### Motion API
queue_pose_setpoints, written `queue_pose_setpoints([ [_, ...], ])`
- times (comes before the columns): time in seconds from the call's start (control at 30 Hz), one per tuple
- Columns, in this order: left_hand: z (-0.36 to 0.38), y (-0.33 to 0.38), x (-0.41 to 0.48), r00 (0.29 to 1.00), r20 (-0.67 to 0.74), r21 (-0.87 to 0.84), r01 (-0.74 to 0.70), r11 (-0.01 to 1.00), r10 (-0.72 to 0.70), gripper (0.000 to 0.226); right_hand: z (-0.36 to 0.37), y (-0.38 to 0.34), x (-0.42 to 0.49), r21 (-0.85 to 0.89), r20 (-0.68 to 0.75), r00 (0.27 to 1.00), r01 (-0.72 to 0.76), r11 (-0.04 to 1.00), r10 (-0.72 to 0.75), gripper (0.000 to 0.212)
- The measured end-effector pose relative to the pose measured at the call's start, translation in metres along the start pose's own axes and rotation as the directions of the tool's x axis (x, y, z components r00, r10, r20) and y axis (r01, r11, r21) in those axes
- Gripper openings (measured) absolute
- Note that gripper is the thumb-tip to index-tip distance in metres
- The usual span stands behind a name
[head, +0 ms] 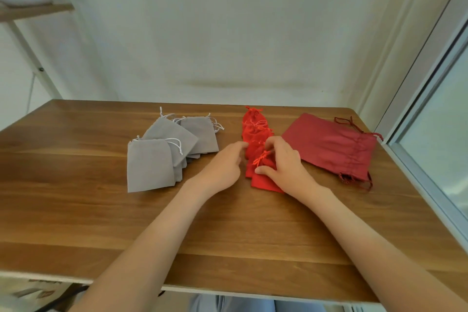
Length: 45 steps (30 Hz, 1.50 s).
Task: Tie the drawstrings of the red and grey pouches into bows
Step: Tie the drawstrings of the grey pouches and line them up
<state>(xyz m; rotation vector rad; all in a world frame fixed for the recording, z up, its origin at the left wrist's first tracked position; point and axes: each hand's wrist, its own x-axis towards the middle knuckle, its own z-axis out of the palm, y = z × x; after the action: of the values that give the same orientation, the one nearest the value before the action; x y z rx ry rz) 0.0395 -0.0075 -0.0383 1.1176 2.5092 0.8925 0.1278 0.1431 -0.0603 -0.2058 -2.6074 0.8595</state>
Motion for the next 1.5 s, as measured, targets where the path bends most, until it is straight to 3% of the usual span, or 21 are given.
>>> queue_pose_setpoints([
  [0.07,-0.009,-0.005,-0.009,0.998,-0.061,0.053,0.008,0.999,-0.005,0.056,0.002,0.001,-0.004,-0.148,-0.092,0.995,0.017,0.989,-0.030,0.049],
  [0.17,-0.021,-0.011,-0.023,0.978,-0.209,0.115,0.014,0.993,0.011,0.043,0.001,-0.009,-0.006,-0.182,-0.217,0.973,0.037,0.983,-0.077,0.044],
  [0.27,-0.031,-0.013,-0.038,0.944,-0.328,0.132,0.020,0.991,0.024,0.031,0.002,-0.030,-0.005,-0.197,-0.253,0.957,0.093,0.976,-0.142,0.039],
  [0.4,-0.044,-0.026,-0.056,0.877,-0.480,0.170,0.077,0.982,0.014,0.030,0.013,-0.062,-0.001,-0.176,-0.147,0.962,0.202,0.963,-0.229,0.035],
  [0.57,-0.059,-0.044,-0.077,0.676,-0.733,0.249,0.365,0.897,-0.071,0.039,0.032,-0.092,0.005,-0.075,0.054,0.960,0.277,0.958,-0.274,0.033],
  [0.7,-0.072,-0.057,-0.084,0.621,-0.733,0.180,0.571,0.801,-0.278,0.052,0.041,-0.104,0.008,-0.007,0.118,0.955,0.276,0.961,-0.273,0.032],
  [0.83,-0.079,-0.065,-0.085,0.592,-0.732,0.109,0.592,0.799,-0.338,0.045,0.046,-0.109,0.010,0.099,0.171,0.948,0.255,0.962,-0.269,0.032],
  [1.03,-0.086,-0.061,-0.090,0.636,-0.658,-0.083,0.470,0.879,-0.403,0.015,0.044,-0.116,0.011,0.179,0.198,0.952,0.201,0.963,-0.236,0.032],
  [1.1,-0.088,-0.054,-0.093,0.626,-0.707,-0.078,0.392,0.917,-0.328,0.012,0.043,-0.117,0.012,0.190,0.197,0.958,0.173,0.966,-0.210,0.037],
  [1.2,-0.091,-0.035,-0.094,0.613,-0.774,-0.078,0.156,0.985,-0.158,0.012,0.039,-0.119,0.014,0.305,0.132,0.981,0.100,0.947,-0.146,0.051],
  [1.37,-0.089,-0.003,-0.091,0.629,-0.773,0.013,-0.103,0.995,0.076,0.010,0.025,-0.120,0.020,0.671,0.145,0.988,-0.052,0.740,-0.062,0.076],
  [1.43,-0.086,0.004,-0.088,0.657,-0.746,0.007,-0.157,0.988,0.109,0.006,0.016,-0.119,0.018,0.754,0.193,0.978,-0.100,0.649,-0.074,0.065],
  [1.5,-0.081,0.008,-0.083,0.739,-0.667,-0.091,-0.213,0.973,0.100,0.007,0.008,-0.116,0.016,0.789,0.218,0.971,-0.115,0.604,-0.100,0.042],
])
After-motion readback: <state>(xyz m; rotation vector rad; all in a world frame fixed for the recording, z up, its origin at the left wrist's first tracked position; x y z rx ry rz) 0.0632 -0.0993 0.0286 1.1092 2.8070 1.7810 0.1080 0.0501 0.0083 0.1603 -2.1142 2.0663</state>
